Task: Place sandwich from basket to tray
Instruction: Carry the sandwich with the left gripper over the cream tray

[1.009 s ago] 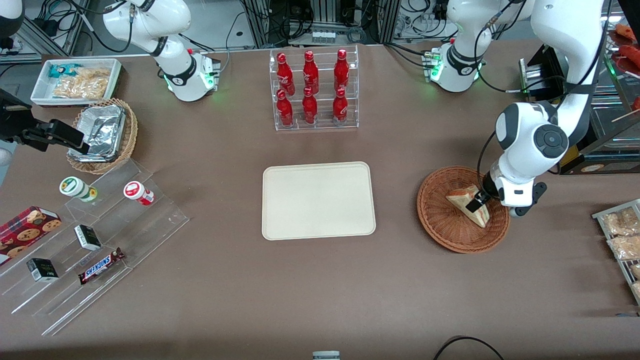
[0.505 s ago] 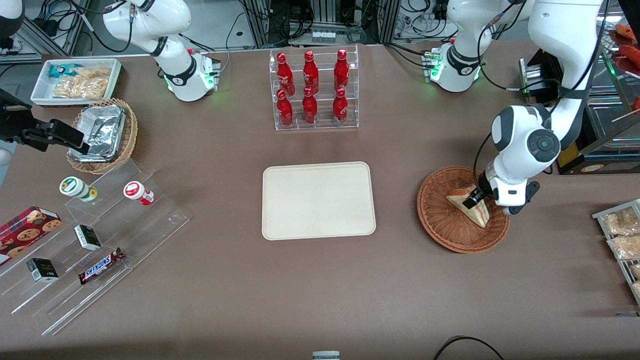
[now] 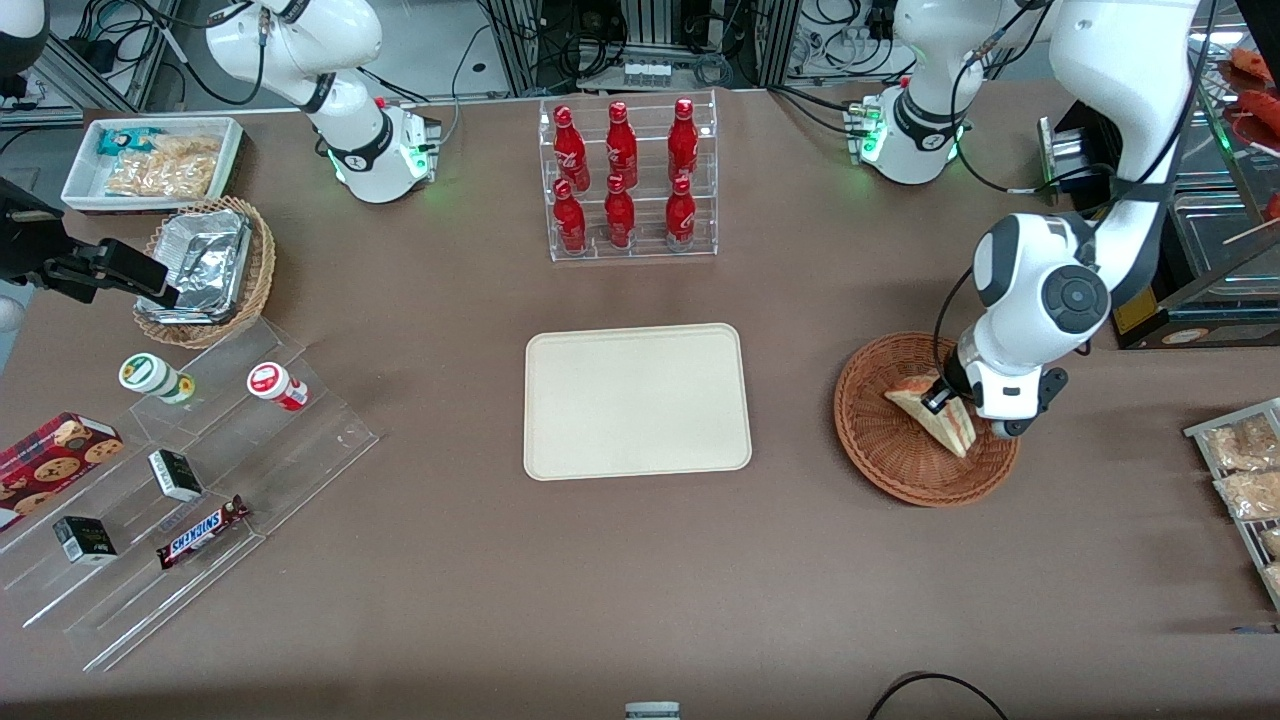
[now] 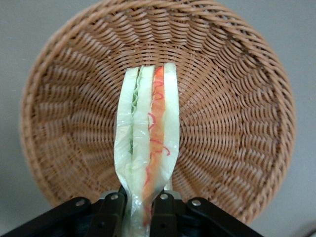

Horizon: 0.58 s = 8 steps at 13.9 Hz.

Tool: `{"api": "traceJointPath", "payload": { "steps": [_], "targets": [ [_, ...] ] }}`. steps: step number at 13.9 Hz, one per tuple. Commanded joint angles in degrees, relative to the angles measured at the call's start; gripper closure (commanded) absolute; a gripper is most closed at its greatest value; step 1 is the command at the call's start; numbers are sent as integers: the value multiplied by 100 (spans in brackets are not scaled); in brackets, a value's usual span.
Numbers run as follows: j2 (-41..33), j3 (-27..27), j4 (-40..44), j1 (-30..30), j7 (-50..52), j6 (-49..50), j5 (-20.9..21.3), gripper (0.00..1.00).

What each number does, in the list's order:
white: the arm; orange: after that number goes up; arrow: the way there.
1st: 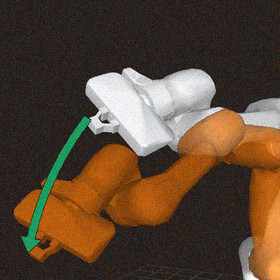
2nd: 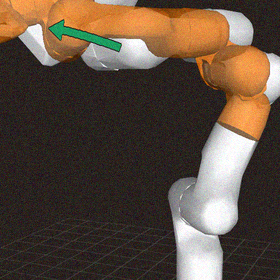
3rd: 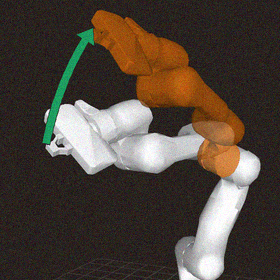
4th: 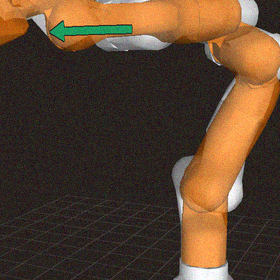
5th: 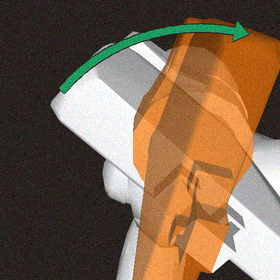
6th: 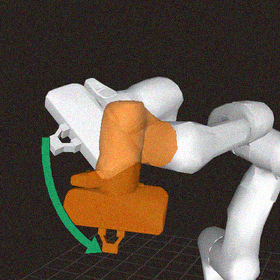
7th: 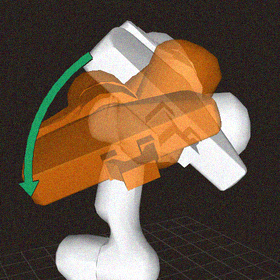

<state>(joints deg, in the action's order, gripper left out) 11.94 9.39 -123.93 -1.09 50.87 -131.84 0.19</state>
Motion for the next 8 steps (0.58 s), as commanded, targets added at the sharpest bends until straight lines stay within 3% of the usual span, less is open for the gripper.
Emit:
{"api": "traceJointPath", "payload": {
  "steps": [1,5,8],
  "targets": [
    [-455,-8,771,64,-68,1558,52,95],
    [-544,412,1818,415,-262,3038,43,96],
    [-378,1072,1987,670,-262,3208,34,96]
  ]
}}
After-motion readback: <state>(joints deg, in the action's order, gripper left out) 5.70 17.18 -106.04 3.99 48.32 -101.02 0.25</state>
